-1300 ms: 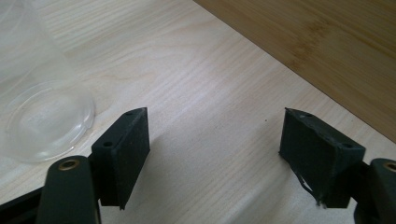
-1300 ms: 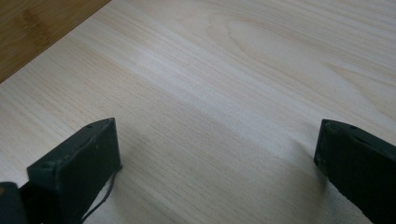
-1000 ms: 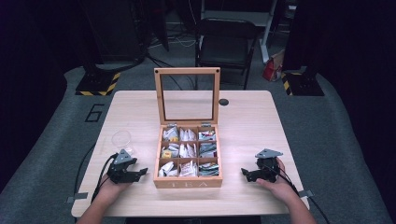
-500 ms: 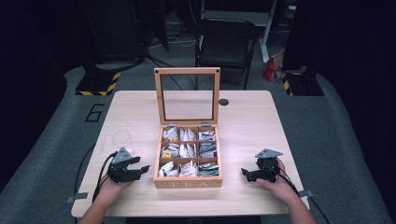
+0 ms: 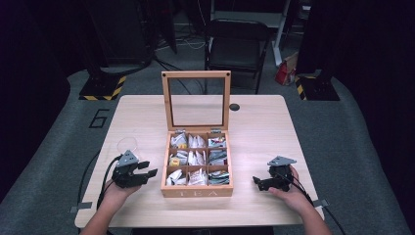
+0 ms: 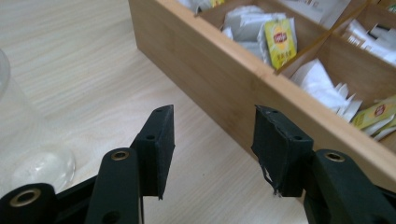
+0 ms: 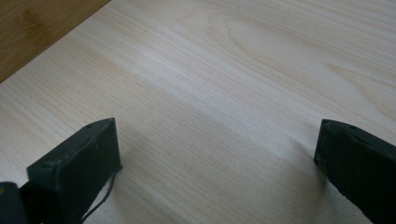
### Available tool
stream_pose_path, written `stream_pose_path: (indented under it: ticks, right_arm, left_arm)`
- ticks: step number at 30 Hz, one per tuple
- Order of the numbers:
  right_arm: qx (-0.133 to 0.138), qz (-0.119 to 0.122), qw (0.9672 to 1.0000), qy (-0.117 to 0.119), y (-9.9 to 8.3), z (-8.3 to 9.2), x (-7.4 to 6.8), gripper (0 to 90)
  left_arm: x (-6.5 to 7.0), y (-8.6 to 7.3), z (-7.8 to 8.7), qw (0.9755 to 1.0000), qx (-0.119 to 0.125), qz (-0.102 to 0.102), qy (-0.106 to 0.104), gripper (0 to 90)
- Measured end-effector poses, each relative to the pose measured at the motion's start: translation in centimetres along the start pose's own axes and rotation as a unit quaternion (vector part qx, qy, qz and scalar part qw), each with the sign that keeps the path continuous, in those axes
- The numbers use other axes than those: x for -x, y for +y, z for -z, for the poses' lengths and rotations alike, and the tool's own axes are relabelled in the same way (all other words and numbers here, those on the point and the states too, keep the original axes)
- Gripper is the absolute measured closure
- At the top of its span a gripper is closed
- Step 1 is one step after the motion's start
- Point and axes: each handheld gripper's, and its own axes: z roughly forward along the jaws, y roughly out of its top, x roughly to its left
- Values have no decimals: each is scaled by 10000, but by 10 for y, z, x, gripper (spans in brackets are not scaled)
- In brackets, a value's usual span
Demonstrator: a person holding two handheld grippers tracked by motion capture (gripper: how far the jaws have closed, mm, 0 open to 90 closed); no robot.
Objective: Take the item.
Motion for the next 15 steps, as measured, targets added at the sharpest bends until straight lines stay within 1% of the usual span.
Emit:
stream_pose_path:
  ticks: [1,3,4,6,7,8,9,14,15]
  right_arm:
    - [-3,-3,10000,-1,0,0,0,0]
    - [-7,1,10000,4,0,0,0,0]
    - [-4,0,10000,2,0,0,0,0]
    - [-5,-1,10000,1,0,0,0,0]
    - [-1,1,10000,0,0,0,0,0]
    - [-4,0,10000,0,0,0,0,0]
    - [-5,0,10000,2,0,0,0,0]
    - [1,0,10000,-1,0,0,0,0]
    - [-1,0,10000,0,0,0,0,0]
  left_arm:
    - [1,2,0,9999,50,89,-38,492]
    - [0,5,2,10000,66,13,-9,491]
    - [1,7,2,9999,71,98,-23,492]
    - [1,9,2,9999,100,52,39,491]
    - [2,11,2,10000,62,72,3,493]
    - [2,12,3,9999,76,67,3,497]
    - [2,13,3,10000,82,9,19,500]
    - [2,19,2,9999,138,45,-2,530]
    - [3,23,2,9998,178,2,-28,542]
